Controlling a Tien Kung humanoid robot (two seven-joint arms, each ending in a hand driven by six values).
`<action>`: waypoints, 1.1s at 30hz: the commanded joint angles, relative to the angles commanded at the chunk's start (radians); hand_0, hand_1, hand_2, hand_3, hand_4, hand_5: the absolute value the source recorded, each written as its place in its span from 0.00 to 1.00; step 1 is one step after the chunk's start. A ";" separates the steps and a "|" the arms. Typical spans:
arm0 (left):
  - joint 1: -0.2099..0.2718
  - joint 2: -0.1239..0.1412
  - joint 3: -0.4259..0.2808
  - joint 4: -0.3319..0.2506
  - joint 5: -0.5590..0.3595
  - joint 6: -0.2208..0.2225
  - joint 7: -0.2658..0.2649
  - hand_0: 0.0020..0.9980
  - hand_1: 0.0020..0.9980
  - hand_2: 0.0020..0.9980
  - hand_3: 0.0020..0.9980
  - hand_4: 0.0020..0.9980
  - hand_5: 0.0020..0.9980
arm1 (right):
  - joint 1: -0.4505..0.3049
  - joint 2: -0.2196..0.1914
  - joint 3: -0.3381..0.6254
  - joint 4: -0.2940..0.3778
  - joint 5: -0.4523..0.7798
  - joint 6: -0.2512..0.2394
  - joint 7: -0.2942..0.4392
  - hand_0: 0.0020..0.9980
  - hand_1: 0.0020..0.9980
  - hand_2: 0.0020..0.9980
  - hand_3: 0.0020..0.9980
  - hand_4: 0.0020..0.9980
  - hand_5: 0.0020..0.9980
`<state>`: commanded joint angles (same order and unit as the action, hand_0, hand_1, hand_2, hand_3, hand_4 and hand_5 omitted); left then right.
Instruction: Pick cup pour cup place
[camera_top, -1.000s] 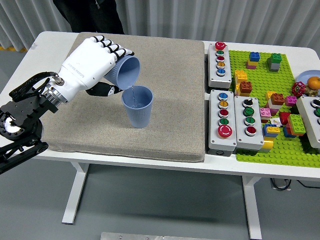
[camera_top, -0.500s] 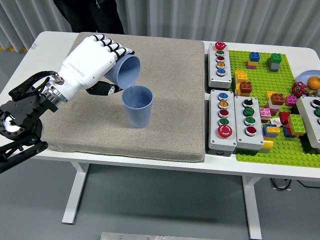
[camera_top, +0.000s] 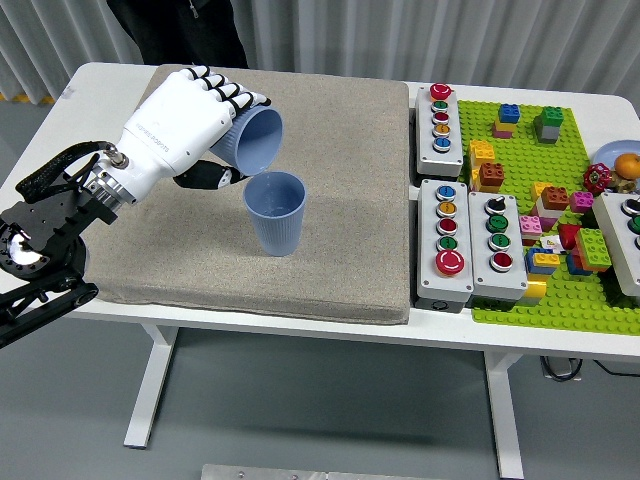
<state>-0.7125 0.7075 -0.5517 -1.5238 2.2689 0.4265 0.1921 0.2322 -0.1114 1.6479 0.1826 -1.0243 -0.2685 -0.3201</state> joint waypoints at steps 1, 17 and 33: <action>0.000 0.000 0.000 0.000 0.000 0.000 0.000 0.56 0.58 0.68 0.65 0.68 0.22 | 0.000 0.000 0.000 0.000 0.000 0.000 0.000 0.70 0.63 0.55 0.57 0.00 0.02; 0.128 -0.051 -0.141 0.054 -0.544 0.164 -0.224 0.56 0.58 0.68 0.64 0.68 0.22 | 0.000 0.004 0.007 0.000 -0.004 0.001 -0.001 0.70 0.63 0.55 0.57 0.00 0.01; 0.262 -0.261 -0.303 0.235 -1.210 0.219 -0.451 0.57 0.58 0.68 0.63 0.68 0.22 | -0.017 0.012 0.016 0.000 -0.023 0.002 -0.005 0.70 0.63 0.55 0.57 0.00 0.02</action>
<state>-0.4503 0.4467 -0.8545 -1.2892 1.0594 0.6454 -0.2591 0.2157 -0.0994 1.6640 0.1828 -1.0473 -0.2662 -0.3251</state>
